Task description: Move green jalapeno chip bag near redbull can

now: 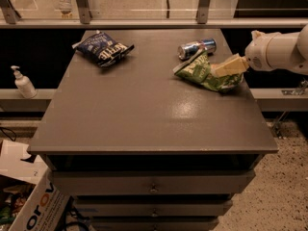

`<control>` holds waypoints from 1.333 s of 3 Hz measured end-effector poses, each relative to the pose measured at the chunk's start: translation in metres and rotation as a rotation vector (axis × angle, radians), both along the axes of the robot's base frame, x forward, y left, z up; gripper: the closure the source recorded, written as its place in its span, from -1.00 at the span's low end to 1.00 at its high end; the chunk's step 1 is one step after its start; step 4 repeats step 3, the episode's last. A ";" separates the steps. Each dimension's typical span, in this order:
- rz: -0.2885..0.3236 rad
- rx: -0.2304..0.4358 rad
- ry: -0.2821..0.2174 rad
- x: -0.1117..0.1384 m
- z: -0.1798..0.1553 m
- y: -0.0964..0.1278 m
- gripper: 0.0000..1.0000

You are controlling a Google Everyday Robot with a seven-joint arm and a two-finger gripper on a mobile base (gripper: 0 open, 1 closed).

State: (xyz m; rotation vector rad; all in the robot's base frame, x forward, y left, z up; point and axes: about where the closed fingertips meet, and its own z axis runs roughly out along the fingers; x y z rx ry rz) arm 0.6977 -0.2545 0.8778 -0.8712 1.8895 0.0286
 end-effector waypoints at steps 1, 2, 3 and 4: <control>-0.018 0.022 -0.002 -0.002 0.008 -0.020 -1.00; 0.021 0.046 0.027 -0.036 0.030 -0.059 -1.00; 0.022 0.046 0.028 -0.036 0.030 -0.059 -1.00; 0.022 0.046 0.028 -0.036 0.030 -0.059 -1.00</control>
Offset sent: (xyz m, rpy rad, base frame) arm -0.0305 -0.0800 0.0410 0.0567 0.0156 -0.0163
